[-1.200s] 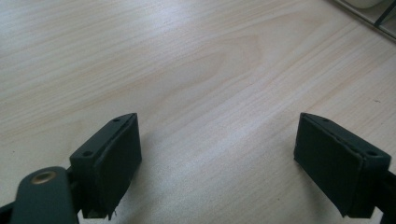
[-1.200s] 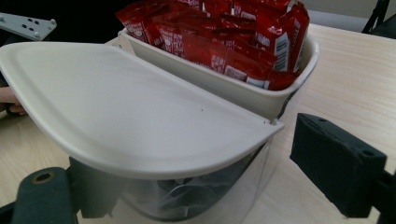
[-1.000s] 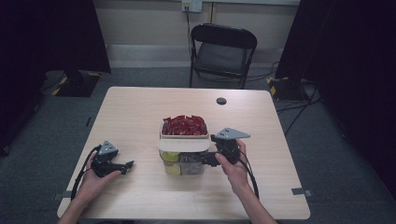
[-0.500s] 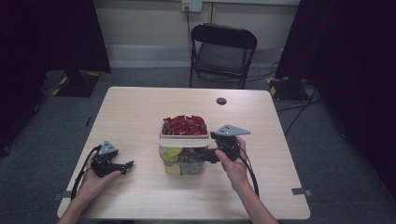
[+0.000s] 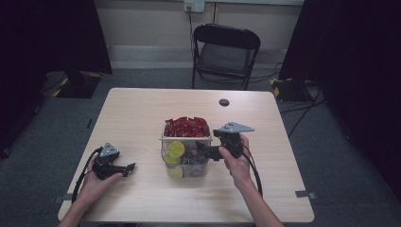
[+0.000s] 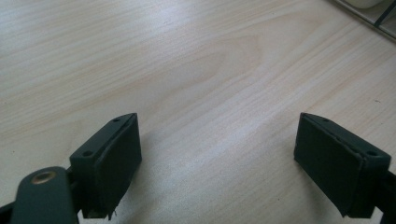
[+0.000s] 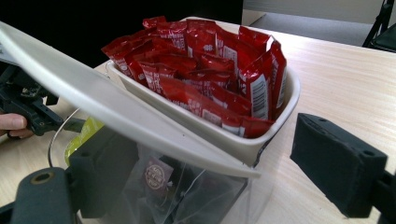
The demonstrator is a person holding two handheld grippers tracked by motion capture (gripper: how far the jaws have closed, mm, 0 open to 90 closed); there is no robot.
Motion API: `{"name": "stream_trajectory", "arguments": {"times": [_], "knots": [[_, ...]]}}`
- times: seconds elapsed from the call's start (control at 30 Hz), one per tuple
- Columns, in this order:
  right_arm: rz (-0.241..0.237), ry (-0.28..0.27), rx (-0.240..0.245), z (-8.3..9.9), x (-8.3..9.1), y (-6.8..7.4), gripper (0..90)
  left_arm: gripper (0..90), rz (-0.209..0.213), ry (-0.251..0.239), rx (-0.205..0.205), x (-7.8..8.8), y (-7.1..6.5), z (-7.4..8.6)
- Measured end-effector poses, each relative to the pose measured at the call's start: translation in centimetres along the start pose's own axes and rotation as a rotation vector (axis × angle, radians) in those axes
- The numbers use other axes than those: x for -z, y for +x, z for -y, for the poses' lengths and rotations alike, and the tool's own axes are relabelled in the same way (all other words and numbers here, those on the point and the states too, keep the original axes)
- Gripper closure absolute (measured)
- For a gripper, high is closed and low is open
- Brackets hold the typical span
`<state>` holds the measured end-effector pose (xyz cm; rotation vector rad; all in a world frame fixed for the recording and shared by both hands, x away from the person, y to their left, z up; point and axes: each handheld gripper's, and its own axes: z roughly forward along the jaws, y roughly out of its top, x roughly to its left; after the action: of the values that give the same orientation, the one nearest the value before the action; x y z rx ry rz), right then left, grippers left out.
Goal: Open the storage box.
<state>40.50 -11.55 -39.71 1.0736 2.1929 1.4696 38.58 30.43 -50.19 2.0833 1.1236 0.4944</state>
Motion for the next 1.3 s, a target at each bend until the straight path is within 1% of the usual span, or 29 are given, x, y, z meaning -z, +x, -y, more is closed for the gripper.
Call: {"name": "stream_trajectory", "arguments": {"times": [0.4,0.7,0.8,0.83,0.87,0.97,1.1,1.13,1.3], "knots": [[-0.003,-0.019,-0.011,-0.8,-0.5,-0.9,14.2,14.4,0.002,-0.002,0.001,0.0,0.0,0.0],[0.006,-0.014,-0.014,-1.4,-1.0,-1.4,14.2,14.3,0.003,-0.002,0.0,0.0,0.0,0.0],[0.012,-0.011,-0.023,-1.5,-1.3,-1.7,13.9,14.3,0.004,0.001,-0.004,0.0,0.1,0.0],[0.012,-0.011,-0.023,-1.5,-1.3,-1.7,13.9,14.3,0.005,0.0,-0.004,0.0,0.1,0.0],[0.002,-0.014,-0.026,-1.5,-1.5,-1.8,13.4,14.4,0.006,0.001,-0.004,0.0,0.1,0.0],[0.001,-0.014,-0.031,-1.4,-1.5,-1.8,13.1,14.5,0.003,-0.003,0.0,0.0,0.0,0.0],[0.009,-0.015,-0.028,-1.5,-1.4,-1.8,13.4,15.5,0.004,0.006,-0.001,0.0,0.1,-0.1],[0.008,-0.016,-0.029,-1.5,-1.3,-1.8,13.2,16.0,0.012,0.01,0.004,0.2,0.0,-0.1],[0.007,-0.017,-0.028,-1.5,-1.3,-1.8,13.3,18.5,0.022,0.012,0.015,0.4,0.0,-0.2]]}}
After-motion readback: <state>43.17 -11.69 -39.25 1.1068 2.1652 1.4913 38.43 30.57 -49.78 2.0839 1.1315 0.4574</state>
